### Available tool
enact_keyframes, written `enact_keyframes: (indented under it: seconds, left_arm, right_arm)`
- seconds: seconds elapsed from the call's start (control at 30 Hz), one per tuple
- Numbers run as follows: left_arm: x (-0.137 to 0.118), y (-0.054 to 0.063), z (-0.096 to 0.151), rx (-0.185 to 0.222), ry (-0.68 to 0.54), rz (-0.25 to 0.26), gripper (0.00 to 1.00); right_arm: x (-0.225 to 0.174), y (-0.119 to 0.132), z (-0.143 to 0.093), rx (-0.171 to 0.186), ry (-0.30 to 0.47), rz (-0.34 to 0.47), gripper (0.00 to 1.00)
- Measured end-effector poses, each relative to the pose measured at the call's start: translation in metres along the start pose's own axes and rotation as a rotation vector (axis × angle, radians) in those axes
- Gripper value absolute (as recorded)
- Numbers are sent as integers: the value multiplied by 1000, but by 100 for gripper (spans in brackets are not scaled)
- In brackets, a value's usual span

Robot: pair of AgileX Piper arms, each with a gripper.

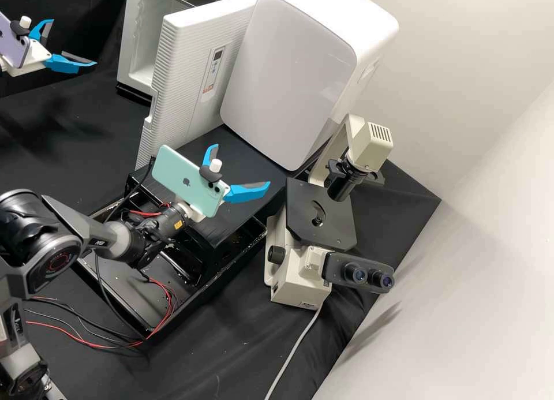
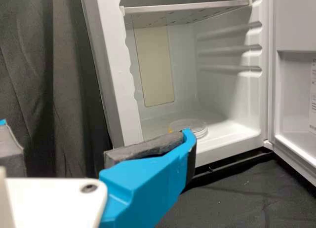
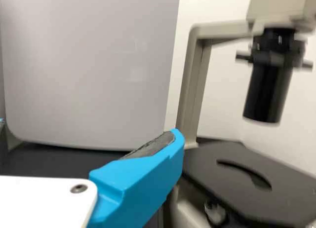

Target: Close the incubator door

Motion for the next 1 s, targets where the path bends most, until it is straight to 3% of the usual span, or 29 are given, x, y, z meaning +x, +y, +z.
enact_keyframes:
  seconds: [0.5,1.0]
  left_arm:
    - [0,0,0,0,0,0,100]
    - [0,0,0,0,0,0,100]
  right_arm:
    - [39,20,-32,-68,161,69,0]
    - [80,2,-63,-154,242,2,0]
